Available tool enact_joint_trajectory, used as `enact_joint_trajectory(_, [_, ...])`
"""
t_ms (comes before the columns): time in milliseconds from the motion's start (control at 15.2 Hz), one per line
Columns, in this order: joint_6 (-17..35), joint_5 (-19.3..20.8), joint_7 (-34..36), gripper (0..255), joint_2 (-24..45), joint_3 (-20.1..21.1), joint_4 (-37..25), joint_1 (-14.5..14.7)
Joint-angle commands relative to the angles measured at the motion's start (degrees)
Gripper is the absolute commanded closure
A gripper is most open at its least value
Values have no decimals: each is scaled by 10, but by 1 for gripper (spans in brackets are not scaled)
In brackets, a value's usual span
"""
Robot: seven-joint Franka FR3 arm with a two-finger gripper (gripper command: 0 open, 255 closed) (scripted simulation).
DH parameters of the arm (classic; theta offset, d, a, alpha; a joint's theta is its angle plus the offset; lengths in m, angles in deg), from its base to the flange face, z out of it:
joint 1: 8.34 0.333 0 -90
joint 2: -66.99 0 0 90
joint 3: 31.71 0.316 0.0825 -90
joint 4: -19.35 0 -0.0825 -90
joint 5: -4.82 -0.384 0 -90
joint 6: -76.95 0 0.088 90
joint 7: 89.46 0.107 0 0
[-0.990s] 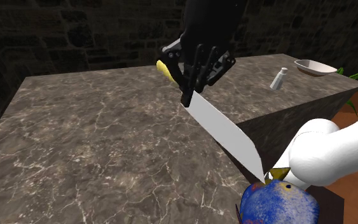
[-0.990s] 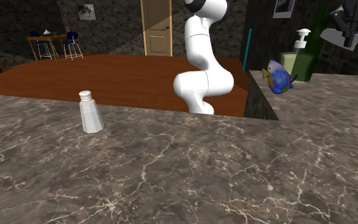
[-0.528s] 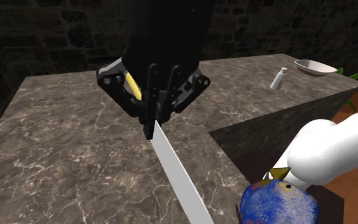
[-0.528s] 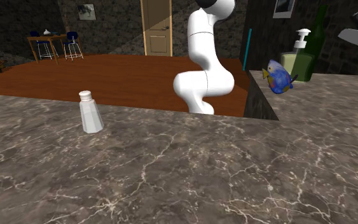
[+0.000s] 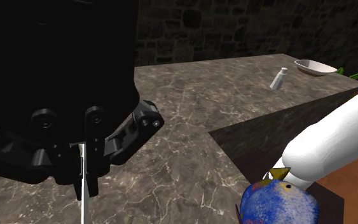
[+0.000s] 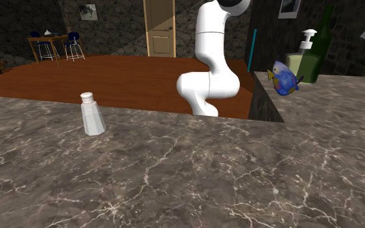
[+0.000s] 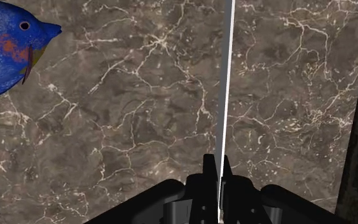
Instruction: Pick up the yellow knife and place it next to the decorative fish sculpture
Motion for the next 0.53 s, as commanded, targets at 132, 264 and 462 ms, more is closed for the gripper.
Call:
enact_joint_trajectory(132, [29, -8, -2, 255, -9, 0, 32, 6])
enact_joint_trajectory(264, [43, -16, -8, 255, -17, -8, 52, 12])
enact_joint_trajectory(462, [65, -26, -16, 255, -28, -16, 82, 20])
